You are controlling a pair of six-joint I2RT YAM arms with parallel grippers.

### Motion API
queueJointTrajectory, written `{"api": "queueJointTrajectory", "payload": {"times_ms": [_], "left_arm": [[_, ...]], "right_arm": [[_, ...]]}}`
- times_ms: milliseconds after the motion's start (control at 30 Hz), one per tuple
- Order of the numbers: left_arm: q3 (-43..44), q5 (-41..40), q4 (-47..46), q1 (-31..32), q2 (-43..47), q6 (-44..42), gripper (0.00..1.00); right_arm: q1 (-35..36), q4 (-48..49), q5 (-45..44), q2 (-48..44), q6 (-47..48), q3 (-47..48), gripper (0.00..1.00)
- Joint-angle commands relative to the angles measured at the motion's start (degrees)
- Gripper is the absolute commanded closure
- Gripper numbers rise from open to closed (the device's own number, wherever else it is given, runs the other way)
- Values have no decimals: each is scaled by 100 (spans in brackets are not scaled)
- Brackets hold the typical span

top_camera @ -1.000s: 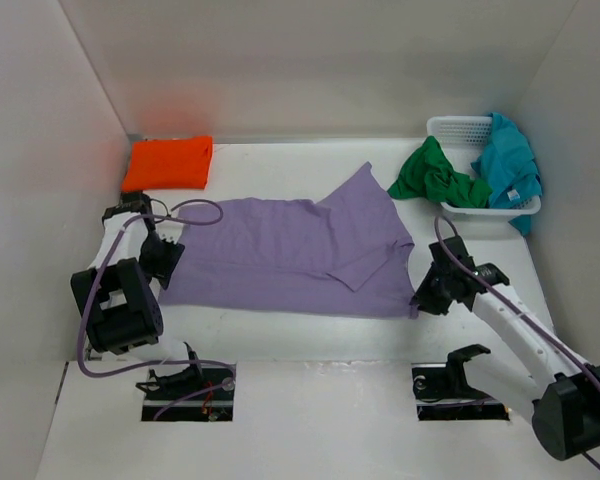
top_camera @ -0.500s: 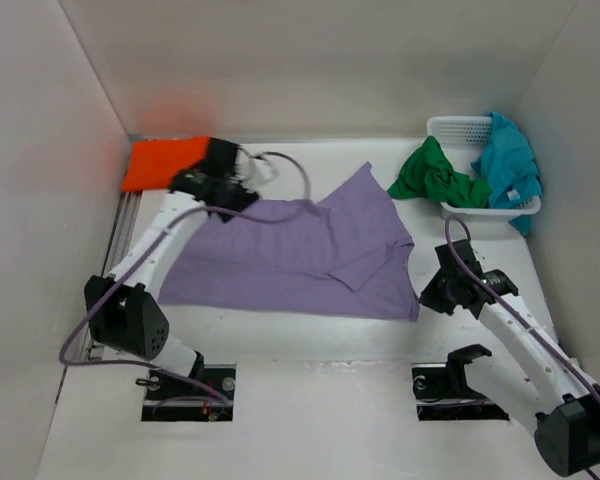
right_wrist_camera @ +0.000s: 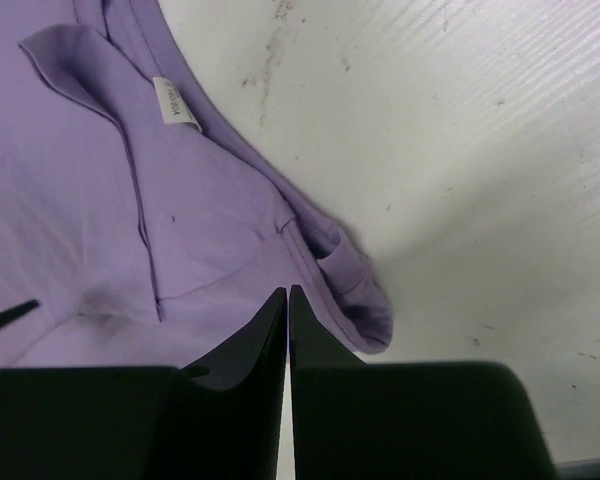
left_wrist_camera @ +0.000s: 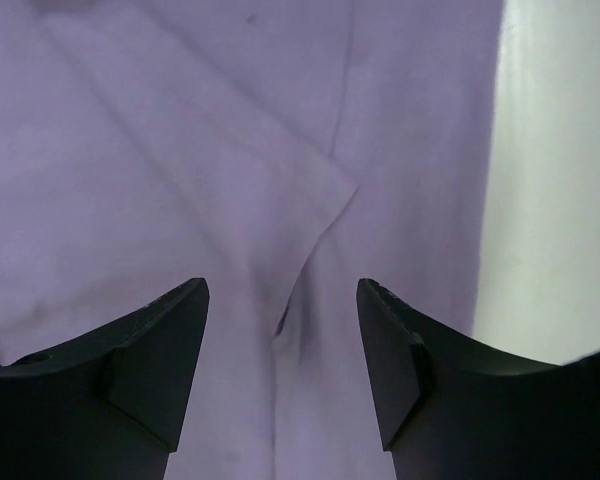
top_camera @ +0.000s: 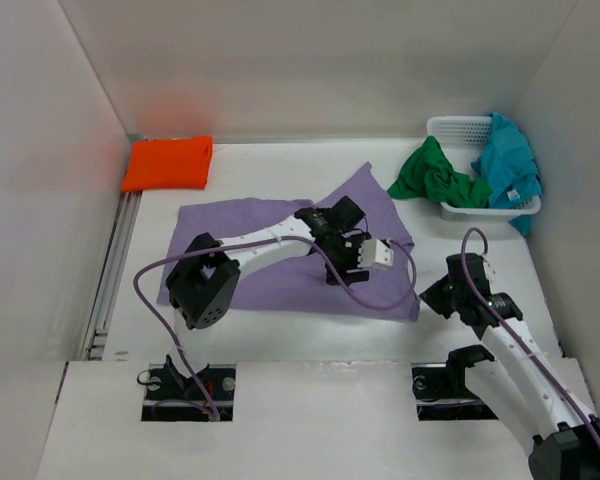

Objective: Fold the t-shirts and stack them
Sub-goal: Fold the flattened tshirt in 1/3 of the way

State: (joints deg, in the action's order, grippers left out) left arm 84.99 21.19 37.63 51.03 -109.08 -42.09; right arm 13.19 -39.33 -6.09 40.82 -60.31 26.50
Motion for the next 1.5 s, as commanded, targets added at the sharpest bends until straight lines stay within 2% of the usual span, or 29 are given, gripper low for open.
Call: {"api": "queueJointTrajectory", "payload": {"times_ms": [0, 267, 500, 767, 1000, 1133, 1267, 1467], "left_arm": [[273, 799, -325, 271, -104, -141, 40], [35, 351, -458, 456, -483, -520, 47], [97, -229, -537, 500, -764, -511, 65], [53, -361, -581, 562, -826, -555, 65], [281, -388, -493, 509, -826, -397, 82], [360, -353, -475, 386, -791, -248, 90], [466, -317, -572, 176, -729, 15, 90], [562, -247, -1028, -430, -729, 1043, 90]], "right_arm": [[-119, 321, 134, -196, -156, -154, 93], [-49, 312, 160, -337, -200, -374, 93], [-23, 312, 231, -390, -165, -400, 92], [65, 365, 231, -373, -218, -444, 92], [170, 303, 231, -426, -270, -514, 92], [276, 338, 231, -382, -349, -549, 92], [372, 347, 187, -338, -393, -567, 92], [390, 391, 152, -276, -402, -629, 92]]}}
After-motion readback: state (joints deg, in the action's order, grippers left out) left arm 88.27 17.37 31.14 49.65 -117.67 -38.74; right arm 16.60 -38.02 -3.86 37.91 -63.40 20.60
